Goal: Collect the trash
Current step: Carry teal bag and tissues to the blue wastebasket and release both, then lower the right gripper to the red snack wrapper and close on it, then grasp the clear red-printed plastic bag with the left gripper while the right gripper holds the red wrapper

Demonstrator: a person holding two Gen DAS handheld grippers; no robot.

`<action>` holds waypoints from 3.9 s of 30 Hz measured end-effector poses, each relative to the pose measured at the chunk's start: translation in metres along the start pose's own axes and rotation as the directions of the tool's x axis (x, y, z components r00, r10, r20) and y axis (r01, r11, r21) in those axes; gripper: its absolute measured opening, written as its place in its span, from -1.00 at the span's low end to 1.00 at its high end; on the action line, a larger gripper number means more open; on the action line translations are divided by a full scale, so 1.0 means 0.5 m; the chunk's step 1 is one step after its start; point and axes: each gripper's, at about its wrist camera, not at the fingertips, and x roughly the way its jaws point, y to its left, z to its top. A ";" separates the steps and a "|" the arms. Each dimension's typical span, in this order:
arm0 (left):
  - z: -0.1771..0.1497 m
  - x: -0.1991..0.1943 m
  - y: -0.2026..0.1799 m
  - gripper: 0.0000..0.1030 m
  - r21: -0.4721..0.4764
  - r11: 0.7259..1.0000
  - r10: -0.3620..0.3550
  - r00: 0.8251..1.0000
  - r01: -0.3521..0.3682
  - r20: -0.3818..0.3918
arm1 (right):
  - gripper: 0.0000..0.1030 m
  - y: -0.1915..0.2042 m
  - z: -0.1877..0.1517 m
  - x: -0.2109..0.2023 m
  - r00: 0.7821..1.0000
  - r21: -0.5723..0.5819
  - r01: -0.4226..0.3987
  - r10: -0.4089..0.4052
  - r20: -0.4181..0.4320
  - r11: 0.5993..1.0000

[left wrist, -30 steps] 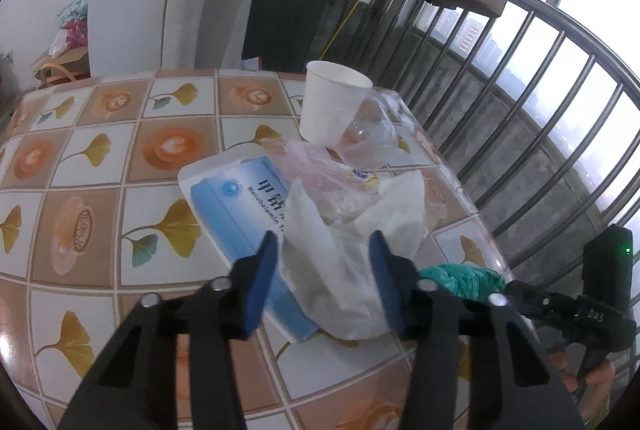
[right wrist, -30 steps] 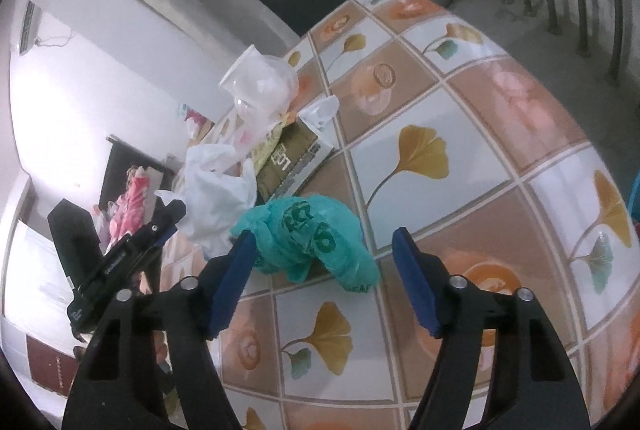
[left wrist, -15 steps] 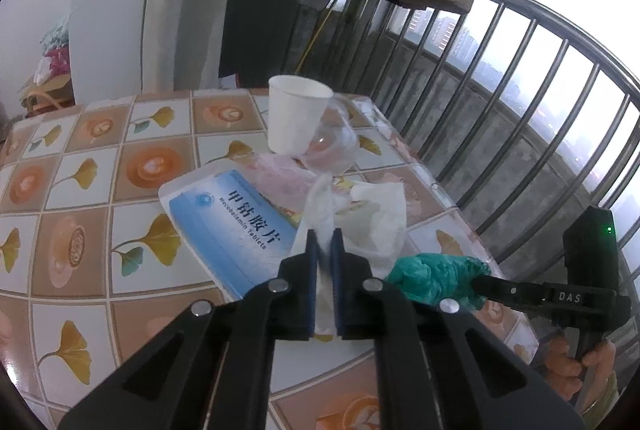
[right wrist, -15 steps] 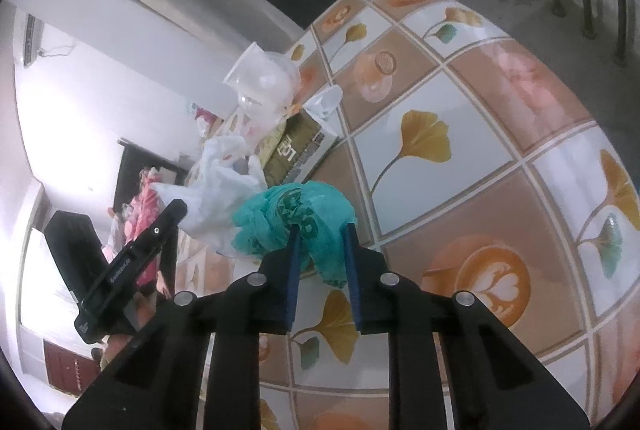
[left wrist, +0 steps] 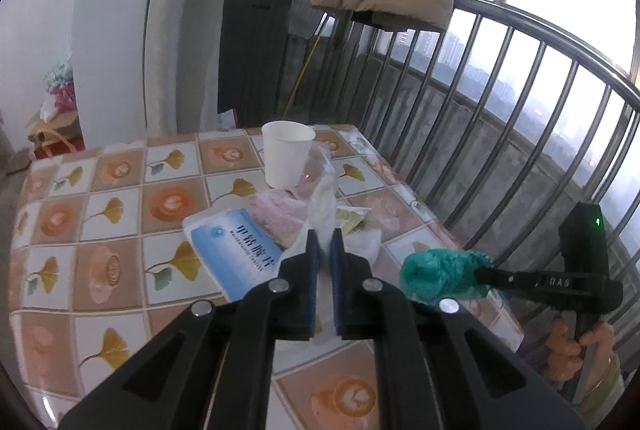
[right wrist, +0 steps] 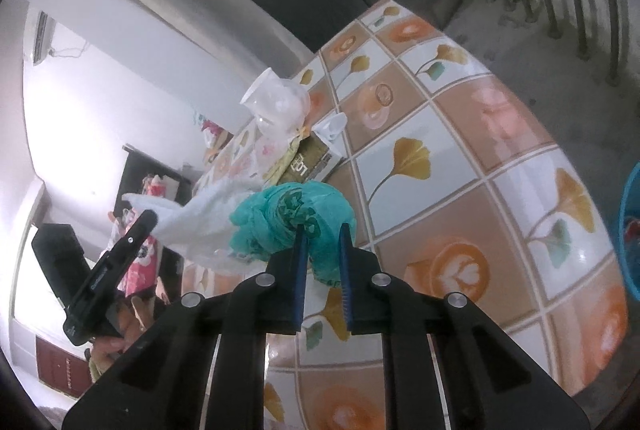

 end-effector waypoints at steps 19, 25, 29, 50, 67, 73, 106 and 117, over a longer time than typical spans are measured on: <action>0.031 -0.124 -0.134 -0.89 -0.026 0.974 -0.221 0.973 0.223 0.060 | -0.76 -0.057 -0.030 -0.218 0.976 0.017 -0.035 0.031 0.214 0.999; 0.057 -0.044 -0.259 -0.89 -0.057 0.911 -0.412 0.911 0.409 -0.037 | -0.76 -0.143 -0.054 -0.327 0.945 0.101 0.015 -0.047 0.322 0.995; 0.065 0.046 -0.379 -0.89 -0.073 0.857 -0.516 0.843 0.511 -0.154 | -0.76 -0.235 -0.079 -0.404 0.905 0.225 0.105 -0.187 0.383 0.969; -0.072 0.506 -0.911 0.45 0.056 0.812 -0.465 0.701 0.581 -0.541 | 0.31 -0.642 -0.082 -0.423 0.774 0.668 0.315 -0.590 0.231 0.675; -0.027 0.437 -0.737 0.71 0.053 0.830 -0.481 0.762 0.555 -0.434 | 0.34 -0.590 -0.116 -0.407 0.774 0.565 0.409 -0.600 0.201 0.717; -0.012 0.385 -0.667 0.71 0.036 0.837 -0.491 0.778 0.546 -0.392 | 0.34 -0.527 -0.106 -0.406 0.791 0.492 0.408 -0.567 0.230 0.769; -0.047 0.067 -0.084 0.71 -0.130 0.968 -0.233 0.963 0.216 -0.135 | -0.97 0.044 -0.303 -0.001 0.950 -0.323 -0.147 0.043 -0.308 0.935; -0.027 0.087 0.028 0.71 -0.124 0.991 0.044 0.998 -0.049 -0.043 | -0.97 -0.022 -0.174 -0.073 0.991 -0.189 -0.118 0.103 -0.087 0.975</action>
